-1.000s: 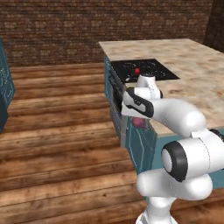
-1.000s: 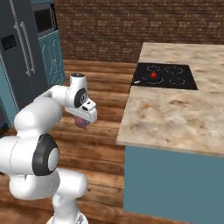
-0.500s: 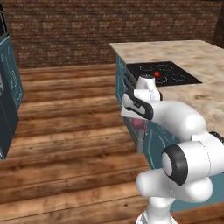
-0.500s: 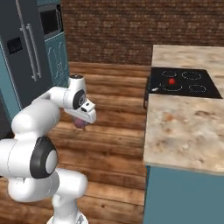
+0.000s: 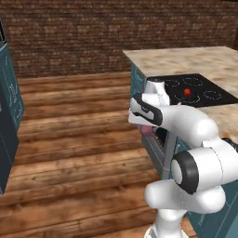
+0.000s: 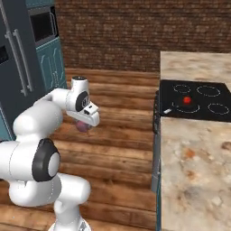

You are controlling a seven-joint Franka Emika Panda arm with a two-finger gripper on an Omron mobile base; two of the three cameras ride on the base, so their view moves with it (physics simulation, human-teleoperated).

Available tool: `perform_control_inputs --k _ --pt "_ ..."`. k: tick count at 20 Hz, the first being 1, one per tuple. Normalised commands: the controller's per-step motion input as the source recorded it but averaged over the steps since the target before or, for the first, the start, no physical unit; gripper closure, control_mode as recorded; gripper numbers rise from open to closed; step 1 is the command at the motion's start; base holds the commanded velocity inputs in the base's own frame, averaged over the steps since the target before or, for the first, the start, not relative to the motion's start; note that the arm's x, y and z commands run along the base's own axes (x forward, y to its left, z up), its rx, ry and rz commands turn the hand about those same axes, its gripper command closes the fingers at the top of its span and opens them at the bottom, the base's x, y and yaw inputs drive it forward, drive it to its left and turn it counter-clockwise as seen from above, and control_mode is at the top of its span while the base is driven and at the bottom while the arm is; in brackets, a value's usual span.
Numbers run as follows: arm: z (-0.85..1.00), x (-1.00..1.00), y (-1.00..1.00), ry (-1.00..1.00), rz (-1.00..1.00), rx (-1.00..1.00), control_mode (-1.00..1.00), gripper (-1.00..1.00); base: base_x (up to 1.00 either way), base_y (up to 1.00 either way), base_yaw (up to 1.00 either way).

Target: Place the pan on the front right burner on the stove. Then place the tomato and the onion in the pan and turn on the front right burner.

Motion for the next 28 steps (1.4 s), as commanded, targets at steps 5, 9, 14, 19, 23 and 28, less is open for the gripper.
perform_control_inputs --k 5,9,14,19,23,28 --pt "0.00 0.00 0.00 0.00 0.00 0.00 1.00 1.00 0.62 0.36 -0.18" --pt "0.00 0.00 0.00 0.00 0.00 0.00 1.00 1.00 0.42 0.25 -0.40" --pt "0.00 0.00 0.00 0.00 0.00 0.00 1.00 1.00 0.26 0.19 -0.49" --pt "0.00 0.00 0.00 0.00 0.00 0.00 1.00 1.00 0.09 0.22 -0.52" --pt "0.00 0.00 0.00 0.00 0.00 0.00 1.00 1.00 0.10 0.43 -0.48" --pt "0.00 0.00 0.00 0.00 0.00 0.00 1.00 1.00 0.17 0.73 -0.33"
